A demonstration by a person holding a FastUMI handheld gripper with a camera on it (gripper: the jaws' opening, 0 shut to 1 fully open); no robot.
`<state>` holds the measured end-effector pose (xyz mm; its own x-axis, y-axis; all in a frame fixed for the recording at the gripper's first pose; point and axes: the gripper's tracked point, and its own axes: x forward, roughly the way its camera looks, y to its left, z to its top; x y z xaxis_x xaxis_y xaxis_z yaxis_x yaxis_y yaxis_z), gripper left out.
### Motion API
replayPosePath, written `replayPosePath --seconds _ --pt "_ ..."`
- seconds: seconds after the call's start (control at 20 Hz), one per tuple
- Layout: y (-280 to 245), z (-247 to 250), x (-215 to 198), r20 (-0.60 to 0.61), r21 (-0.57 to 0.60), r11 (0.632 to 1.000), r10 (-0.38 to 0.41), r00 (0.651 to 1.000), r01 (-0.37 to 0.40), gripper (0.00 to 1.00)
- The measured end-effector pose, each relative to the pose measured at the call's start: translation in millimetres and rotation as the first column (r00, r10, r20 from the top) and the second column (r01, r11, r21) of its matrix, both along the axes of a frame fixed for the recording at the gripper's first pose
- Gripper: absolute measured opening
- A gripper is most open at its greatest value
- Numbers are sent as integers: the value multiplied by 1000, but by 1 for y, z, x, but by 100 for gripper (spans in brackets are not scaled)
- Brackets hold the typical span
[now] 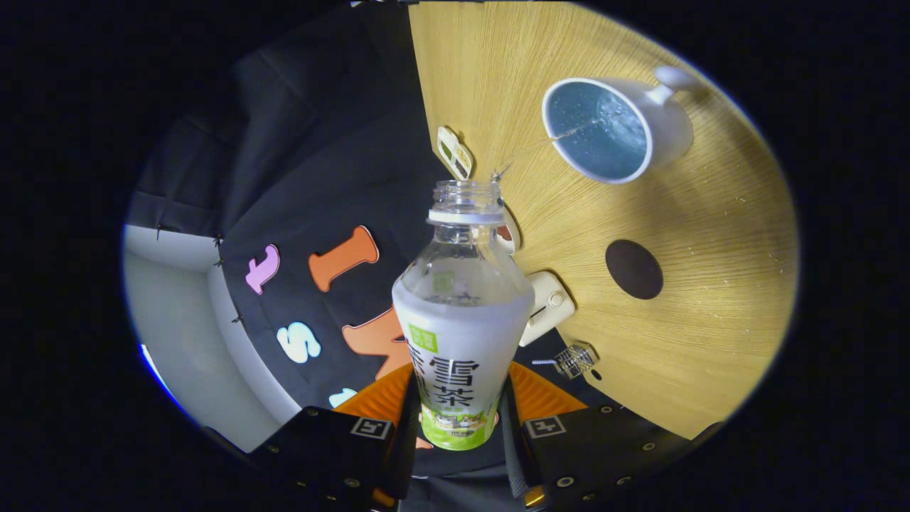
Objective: Take the bottle from table, then pour the juice into the cup, finally place the bottle on the coaster
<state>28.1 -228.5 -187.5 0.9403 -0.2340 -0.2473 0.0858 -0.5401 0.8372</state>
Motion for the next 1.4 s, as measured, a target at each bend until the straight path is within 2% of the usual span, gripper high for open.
replayPosePath --seconds 0.35,0.75,1.1,1.2,1.25,1.4 --pt "-4 9 3 43 33 999 -19 999 17 54" --pt "-3 5 5 16 20 1000 -17 1000 17 53" --pt "2 -5 6 -19 -72 997 1 1000 -2 53" --pt "12 -8 14 -72 -191 980 42 997 -55 53" --pt "16 -11 18 -109 -266 960 64 992 -91 53" --pt "14 -1 19 -213 -469 863 97 972 -189 53"
